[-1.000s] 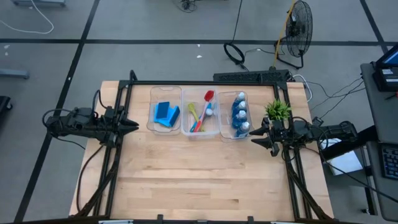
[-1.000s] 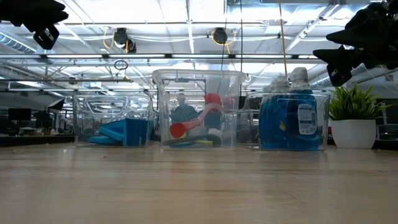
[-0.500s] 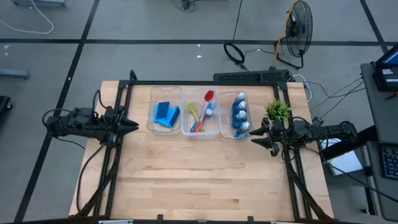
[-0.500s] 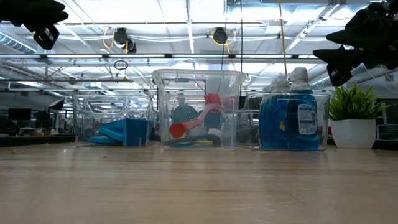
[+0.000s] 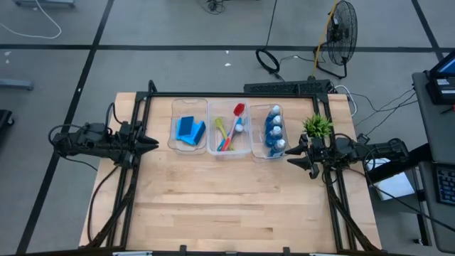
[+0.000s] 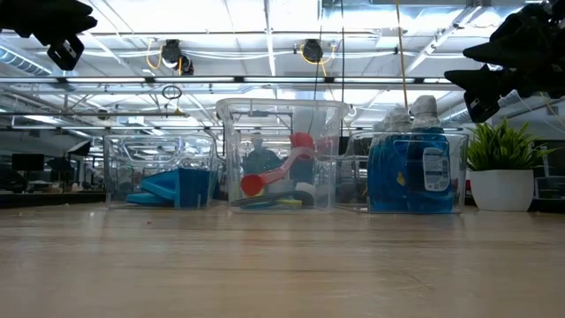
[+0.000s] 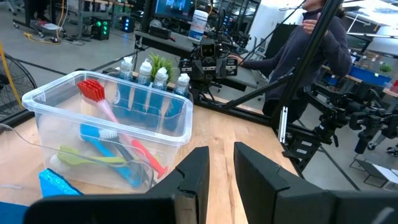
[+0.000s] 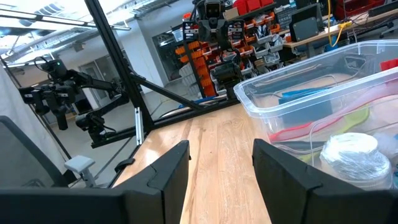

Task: Pick & Place Kitchen Sink Supplies
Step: Return to Home Position

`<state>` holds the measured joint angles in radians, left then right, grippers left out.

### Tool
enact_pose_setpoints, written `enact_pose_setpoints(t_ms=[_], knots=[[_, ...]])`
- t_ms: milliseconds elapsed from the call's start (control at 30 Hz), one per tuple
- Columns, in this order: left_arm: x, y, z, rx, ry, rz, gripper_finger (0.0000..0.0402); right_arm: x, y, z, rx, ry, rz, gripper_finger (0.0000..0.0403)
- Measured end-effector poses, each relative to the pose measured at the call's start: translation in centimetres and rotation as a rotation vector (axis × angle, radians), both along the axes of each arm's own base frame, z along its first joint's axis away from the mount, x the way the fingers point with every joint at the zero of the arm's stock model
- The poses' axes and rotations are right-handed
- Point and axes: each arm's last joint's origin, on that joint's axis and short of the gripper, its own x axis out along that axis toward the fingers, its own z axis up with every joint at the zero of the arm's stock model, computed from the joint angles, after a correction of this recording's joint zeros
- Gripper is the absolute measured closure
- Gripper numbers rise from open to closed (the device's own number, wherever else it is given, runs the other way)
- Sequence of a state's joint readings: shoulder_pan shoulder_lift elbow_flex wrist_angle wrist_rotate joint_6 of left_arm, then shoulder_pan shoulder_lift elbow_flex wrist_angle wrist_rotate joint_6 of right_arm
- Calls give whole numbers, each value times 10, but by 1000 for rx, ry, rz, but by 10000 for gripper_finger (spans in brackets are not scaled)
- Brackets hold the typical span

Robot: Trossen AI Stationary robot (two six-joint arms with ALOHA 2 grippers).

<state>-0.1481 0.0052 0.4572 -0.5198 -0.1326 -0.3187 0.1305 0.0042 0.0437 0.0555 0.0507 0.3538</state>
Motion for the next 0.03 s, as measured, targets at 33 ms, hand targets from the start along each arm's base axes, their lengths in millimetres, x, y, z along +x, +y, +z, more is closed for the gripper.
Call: enact_pose_setpoints(t_ms=[33], knots=[[0, 0, 0, 0, 0, 0, 325, 0, 0, 0, 0, 0, 0, 236]])
